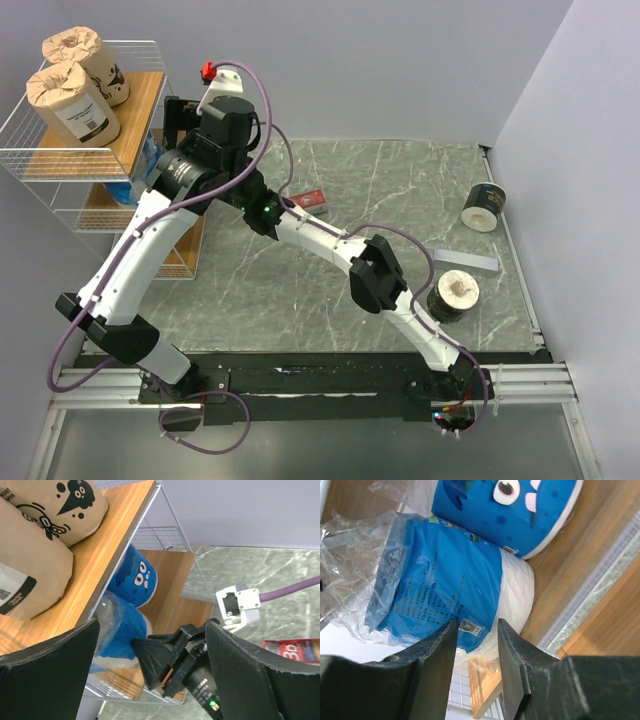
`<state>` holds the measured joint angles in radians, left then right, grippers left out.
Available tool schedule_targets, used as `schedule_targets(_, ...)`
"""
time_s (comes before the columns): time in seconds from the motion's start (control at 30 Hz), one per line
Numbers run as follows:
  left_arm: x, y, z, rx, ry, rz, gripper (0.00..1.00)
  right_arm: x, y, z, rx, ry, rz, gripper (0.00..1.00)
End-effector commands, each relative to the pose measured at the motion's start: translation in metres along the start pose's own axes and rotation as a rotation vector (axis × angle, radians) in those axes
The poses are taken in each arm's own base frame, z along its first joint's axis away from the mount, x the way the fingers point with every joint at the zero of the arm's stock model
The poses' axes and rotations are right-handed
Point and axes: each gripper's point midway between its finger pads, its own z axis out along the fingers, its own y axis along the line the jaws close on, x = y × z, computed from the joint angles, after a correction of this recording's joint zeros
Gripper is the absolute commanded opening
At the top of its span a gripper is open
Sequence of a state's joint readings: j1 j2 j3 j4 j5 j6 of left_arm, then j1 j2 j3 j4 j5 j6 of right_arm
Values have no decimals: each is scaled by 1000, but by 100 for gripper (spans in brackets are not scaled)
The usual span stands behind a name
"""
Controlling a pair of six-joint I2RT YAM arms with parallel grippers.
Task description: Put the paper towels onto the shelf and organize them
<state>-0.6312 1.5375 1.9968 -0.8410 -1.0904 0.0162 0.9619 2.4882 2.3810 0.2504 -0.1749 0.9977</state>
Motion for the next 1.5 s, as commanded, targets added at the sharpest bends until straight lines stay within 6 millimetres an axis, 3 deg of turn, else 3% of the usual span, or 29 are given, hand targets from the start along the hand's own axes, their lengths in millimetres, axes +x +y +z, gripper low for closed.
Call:
schedule_targets(0.0, -11, 12, -12, 33, -35, -112, 93, -5, 34, 5, -113, -47, -26, 46)
schedule_targets(0.2, -13, 11, -16, 64, -43, -131, 94, 1, 37, 9, -123, -56, -38, 47)
schedule_targets(0.53, -13, 15, -22, 105, -62, -157, 95, -8, 44, 9, -129, -87, -56, 50)
schedule_targets(0.7, -9, 14, -22, 112, -55, -151, 95, 3, 33, 11, -110, -66, -50, 50)
schedule_targets(0.9, -11, 16, -25, 130, -65, -149, 95, -11, 44, 1, -125, -57, -127, 53)
schedule_targets(1.0, -17, 18, -32, 181, -79, -172, 95, -35, 51, -14, -152, -52, -160, 54)
schedule_targets(1.03, -20, 20, -35, 197, -87, -186, 95, -51, 51, -24, -148, -58, -183, 54)
schedule_targets(1.13, -28, 21, -47, 285, -121, -227, 96, -74, 62, -49, -153, -53, -280, 55)
schedule_targets(1.2, -36, 22, -60, 370, -155, -259, 97, -93, 56, -64, -114, -51, -338, 55)
schedule_targets(1.23, -40, 21, -64, 405, -175, -275, 97, -101, 63, -79, -106, -52, -389, 56)
schedule_targets(1.3, -50, 23, -82, 506, -227, -319, 99, -123, 52, -99, -51, -67, -425, 57)
schedule_targets(1.37, -57, 20, -94, 586, -277, -347, 98, -137, 45, -133, 4, -85, -444, 58)
schedule_targets(1.4, -63, 30, -107, 628, -321, -380, 97, -154, 33, -150, 53, -115, -452, 59)
schedule_targets(1.47, -65, 22, -119, 713, -361, -400, 96, -167, 30, -193, 150, -134, -495, 60)
